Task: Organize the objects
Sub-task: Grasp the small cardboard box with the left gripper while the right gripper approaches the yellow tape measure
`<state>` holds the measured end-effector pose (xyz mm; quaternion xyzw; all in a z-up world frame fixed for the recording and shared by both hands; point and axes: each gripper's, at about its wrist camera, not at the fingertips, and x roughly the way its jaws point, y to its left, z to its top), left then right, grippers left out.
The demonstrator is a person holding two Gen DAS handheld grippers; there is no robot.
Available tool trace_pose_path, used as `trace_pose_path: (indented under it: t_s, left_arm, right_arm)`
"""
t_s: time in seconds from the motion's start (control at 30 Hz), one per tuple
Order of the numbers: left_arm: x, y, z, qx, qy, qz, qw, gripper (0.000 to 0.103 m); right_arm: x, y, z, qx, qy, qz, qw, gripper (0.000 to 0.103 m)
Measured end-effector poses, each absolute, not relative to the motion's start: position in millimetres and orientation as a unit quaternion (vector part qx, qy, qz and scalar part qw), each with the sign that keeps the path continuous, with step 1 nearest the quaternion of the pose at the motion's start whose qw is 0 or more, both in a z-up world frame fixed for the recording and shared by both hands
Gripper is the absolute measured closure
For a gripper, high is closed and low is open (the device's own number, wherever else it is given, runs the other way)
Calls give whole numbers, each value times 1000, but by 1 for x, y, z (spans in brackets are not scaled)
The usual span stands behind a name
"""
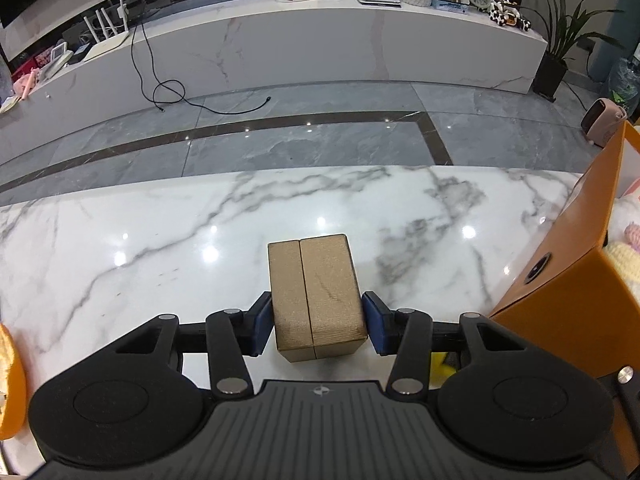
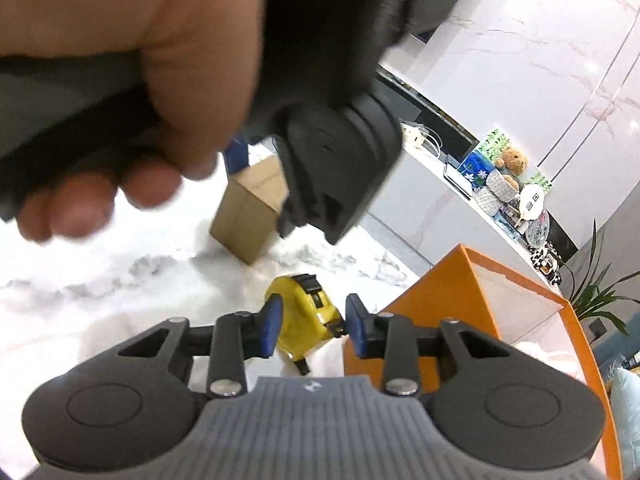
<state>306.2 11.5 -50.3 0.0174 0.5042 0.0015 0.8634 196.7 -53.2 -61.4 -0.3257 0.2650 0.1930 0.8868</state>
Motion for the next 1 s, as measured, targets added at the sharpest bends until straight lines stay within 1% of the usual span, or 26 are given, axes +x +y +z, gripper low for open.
trace_pose_path:
  t_s: [0.23, 0.33, 0.37, 0.4, 0.53, 0.67, 0.73, 0.87, 1.0]
  left_arm:
    - [300, 23, -51, 18, 506, 4, 862, 48]
    - [299, 27, -50, 18, 506, 0, 863, 48]
    - [300, 27, -50, 18, 506, 0, 862, 48]
    - [300, 28, -50, 17, 506, 1, 862, 48]
    - [299, 29, -51, 18, 504, 1, 863, 48]
    - [299, 28, -51, 25, 505, 0, 863, 48]
    - [299, 29, -52, 22, 504, -1, 863, 47]
    - [298, 29, -52, 25, 505, 0, 863, 47]
    - [297, 29, -53, 28, 505, -1, 863, 47]
  right_arm:
    - [180, -43, -63, -398, 274, 202, 852, 71]
    - [172, -40, -70, -428, 265, 207, 839, 72]
    - [184, -47, -69, -435, 257, 203, 839, 73]
    - [181, -43, -68, -439, 250, 195, 841, 72]
    - [211, -46, -78, -414, 257, 174, 856, 58]
    - [220, -45, -74, -376, 267, 178, 869, 52]
    - [217, -42, -74, -381, 258, 177, 870, 44]
    - [214, -43, -70, -364, 254, 168, 880, 42]
    - [232, -53, -71, -305, 271, 155, 900, 44]
